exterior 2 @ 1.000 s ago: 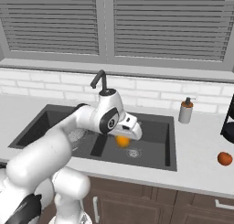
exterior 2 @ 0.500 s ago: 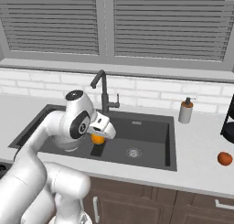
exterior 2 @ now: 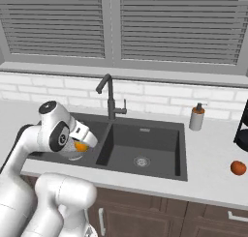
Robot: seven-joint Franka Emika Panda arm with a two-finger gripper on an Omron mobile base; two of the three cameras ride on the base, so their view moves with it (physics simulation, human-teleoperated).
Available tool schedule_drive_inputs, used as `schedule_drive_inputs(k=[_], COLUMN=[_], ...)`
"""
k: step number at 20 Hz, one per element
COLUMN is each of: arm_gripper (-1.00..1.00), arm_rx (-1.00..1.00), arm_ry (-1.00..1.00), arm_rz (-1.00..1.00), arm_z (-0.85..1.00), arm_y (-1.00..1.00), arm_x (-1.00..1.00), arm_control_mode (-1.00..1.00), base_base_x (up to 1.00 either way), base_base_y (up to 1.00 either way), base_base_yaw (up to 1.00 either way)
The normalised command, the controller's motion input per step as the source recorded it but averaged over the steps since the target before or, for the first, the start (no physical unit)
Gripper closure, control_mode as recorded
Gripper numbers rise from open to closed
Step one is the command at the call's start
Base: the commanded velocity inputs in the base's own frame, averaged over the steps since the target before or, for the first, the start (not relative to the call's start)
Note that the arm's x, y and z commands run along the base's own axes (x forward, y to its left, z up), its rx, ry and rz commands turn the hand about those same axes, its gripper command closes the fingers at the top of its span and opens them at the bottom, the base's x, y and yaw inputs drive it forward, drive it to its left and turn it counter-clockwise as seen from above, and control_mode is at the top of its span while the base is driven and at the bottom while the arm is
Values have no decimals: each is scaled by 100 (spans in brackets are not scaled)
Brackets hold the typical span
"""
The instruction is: Put the colander in the sink, put the orange, orange in the colander, and turn on the sink faucet and pour water over the colander.
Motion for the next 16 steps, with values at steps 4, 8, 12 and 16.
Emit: schedule_drive_inputs(k=[4,8,12,16], arm_gripper=[100,100,100,100], arm_rx=[0,4,8,13], arm_ry=[3,10,13,17], arm_rz=[-4,0,0,0], arm_z=[8,13,10,0], arm_y=[83,76,66,40], arm_x=[51,67,69,82], arm_control_mode=[-100,-100,-100,-100], base_base_x=[0,0,0,0], base_base_y=[0,0,0,0], base_base_yaw=[0,0,0,0])
